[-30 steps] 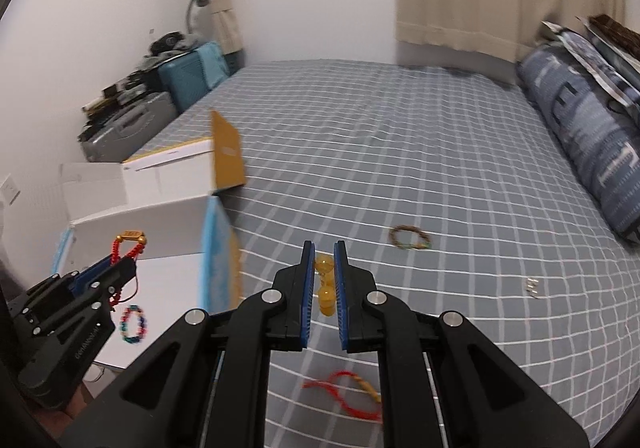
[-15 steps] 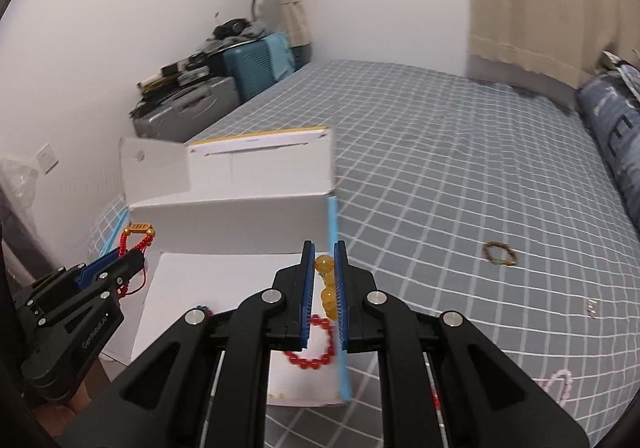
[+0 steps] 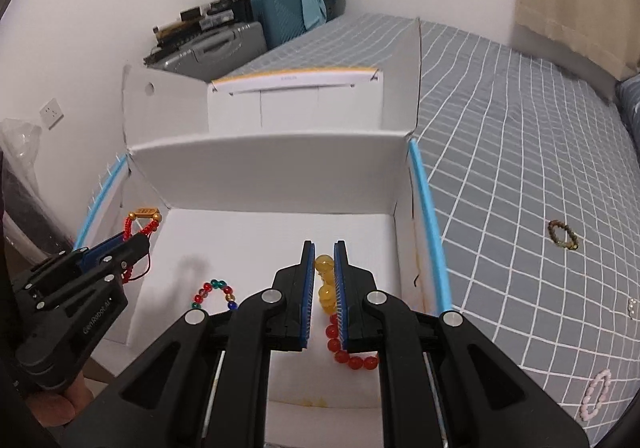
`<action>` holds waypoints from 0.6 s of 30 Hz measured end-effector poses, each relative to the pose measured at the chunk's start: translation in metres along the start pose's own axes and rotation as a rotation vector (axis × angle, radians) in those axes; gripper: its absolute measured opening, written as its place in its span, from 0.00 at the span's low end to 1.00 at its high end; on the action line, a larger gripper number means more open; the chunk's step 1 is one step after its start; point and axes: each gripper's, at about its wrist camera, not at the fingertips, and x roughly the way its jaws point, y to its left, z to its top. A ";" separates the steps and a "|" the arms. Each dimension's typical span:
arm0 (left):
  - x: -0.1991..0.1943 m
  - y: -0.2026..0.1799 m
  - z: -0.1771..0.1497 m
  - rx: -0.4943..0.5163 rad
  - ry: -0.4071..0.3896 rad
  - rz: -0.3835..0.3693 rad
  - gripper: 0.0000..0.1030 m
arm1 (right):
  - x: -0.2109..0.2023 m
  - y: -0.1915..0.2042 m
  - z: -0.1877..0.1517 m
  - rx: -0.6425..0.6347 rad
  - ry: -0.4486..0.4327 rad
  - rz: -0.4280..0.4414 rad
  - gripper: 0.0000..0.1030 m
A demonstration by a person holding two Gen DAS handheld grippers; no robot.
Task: Organize jewelry
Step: 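Carry the red string bracelet and yellow beads over the white box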
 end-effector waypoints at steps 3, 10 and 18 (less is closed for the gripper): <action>0.011 0.003 -0.002 -0.006 0.033 -0.010 0.17 | 0.012 0.000 -0.002 0.000 0.032 -0.008 0.09; 0.030 0.006 -0.005 -0.013 0.101 -0.026 0.17 | 0.034 -0.001 -0.010 -0.008 0.107 -0.034 0.09; 0.028 -0.001 -0.005 0.011 0.110 -0.001 0.24 | 0.046 0.001 -0.016 -0.015 0.166 -0.043 0.14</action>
